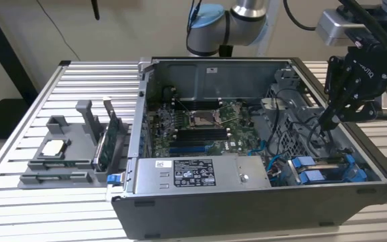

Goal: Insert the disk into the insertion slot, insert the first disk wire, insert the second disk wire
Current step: 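Insert the second disk wire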

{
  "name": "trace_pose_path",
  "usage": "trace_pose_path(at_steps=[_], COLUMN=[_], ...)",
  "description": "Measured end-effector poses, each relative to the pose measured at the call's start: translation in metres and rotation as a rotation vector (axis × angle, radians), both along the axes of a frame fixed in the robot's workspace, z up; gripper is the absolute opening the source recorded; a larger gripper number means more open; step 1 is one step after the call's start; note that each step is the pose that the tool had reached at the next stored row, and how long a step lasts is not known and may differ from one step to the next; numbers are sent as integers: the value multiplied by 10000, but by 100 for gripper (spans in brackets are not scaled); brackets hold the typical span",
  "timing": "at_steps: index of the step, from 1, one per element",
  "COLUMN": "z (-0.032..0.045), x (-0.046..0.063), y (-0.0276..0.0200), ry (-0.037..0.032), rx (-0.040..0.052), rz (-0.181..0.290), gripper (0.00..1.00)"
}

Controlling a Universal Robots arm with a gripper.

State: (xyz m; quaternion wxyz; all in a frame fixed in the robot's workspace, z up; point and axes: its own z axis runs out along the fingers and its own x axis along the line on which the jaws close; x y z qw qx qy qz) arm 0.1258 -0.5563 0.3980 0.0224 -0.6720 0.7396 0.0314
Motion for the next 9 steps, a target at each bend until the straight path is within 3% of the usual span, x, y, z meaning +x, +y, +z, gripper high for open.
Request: trace_pose_path(at_steps=[9], z=[-27], x=[0], y=[-1], ry=[0], rx=[-2], rz=[0], gripper=[16])
